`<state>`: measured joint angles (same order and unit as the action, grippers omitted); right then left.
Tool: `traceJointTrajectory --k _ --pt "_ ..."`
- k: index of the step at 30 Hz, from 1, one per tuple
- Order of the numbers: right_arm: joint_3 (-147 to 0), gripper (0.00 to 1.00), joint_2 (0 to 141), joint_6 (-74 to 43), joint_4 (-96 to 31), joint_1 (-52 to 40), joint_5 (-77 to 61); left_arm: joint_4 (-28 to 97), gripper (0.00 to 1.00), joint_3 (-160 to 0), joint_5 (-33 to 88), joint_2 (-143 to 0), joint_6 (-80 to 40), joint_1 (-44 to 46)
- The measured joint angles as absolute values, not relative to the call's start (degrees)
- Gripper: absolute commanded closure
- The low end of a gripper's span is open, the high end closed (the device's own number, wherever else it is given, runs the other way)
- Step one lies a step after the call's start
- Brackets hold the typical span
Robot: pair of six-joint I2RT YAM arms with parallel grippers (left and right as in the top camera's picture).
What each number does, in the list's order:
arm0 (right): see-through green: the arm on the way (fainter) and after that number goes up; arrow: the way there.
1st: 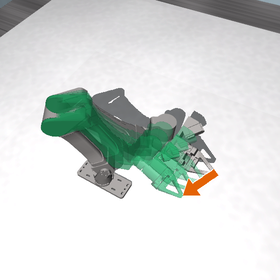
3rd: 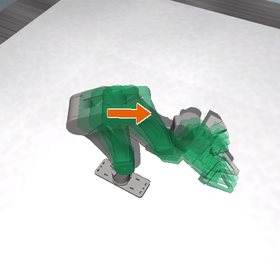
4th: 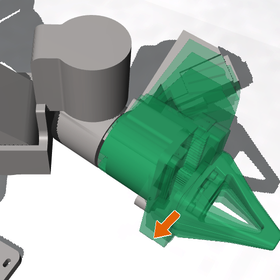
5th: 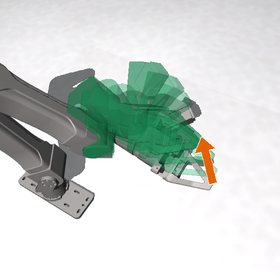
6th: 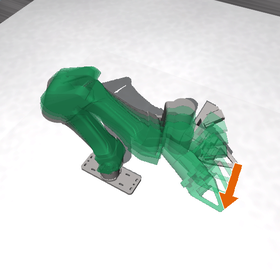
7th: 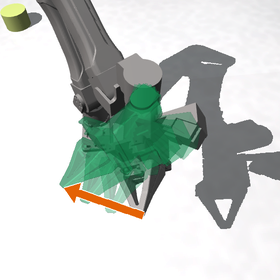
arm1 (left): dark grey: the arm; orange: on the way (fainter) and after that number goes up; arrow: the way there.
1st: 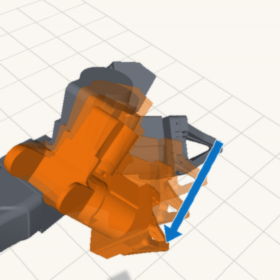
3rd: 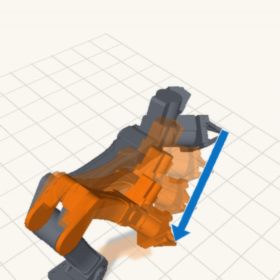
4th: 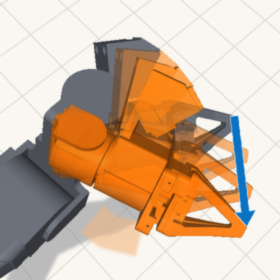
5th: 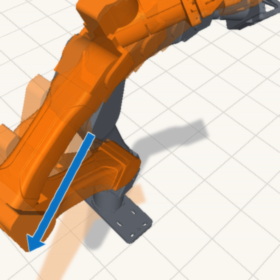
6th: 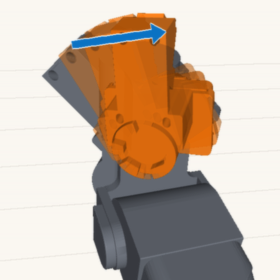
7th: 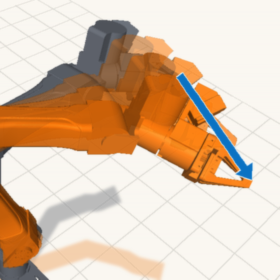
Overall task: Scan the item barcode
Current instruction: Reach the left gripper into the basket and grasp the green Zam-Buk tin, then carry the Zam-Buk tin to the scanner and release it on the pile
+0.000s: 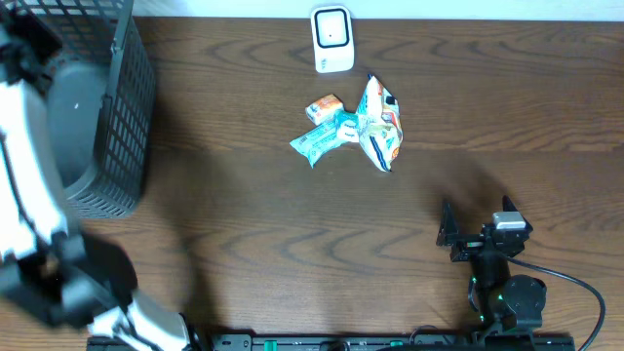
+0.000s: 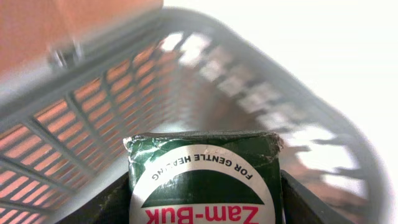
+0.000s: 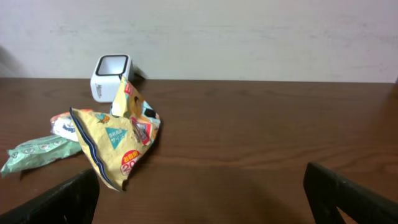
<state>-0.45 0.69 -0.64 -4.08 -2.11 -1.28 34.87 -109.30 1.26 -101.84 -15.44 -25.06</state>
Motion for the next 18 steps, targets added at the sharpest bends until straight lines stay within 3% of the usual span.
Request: traceJointTrajectory --k 5,9,13,18 --pt "-0.4 0.01 0.7 -0.6 -4.1 -2.1 -1.3 36.1 0.51 -109.9 18.0 -88.2 -20.8 -23.5" --pt "-0.4 0.01 0.7 -0.6 -4.1 -2.1 -1.3 39.9 0.51 -110.4 29.3 -83.7 -22.6 -15.7" --pt "-0.4 0.01 0.7 -0.6 -4.0 -2.1 -1.3 45.7 0.51 -110.3 32.9 -85.0 -20.7 -4.1" --pt "-0.4 0.01 0.7 -0.7 -4.1 -2.1 -1.3 50.8 0.51 -108.7 27.6 -90.3 -16.8 8.6"
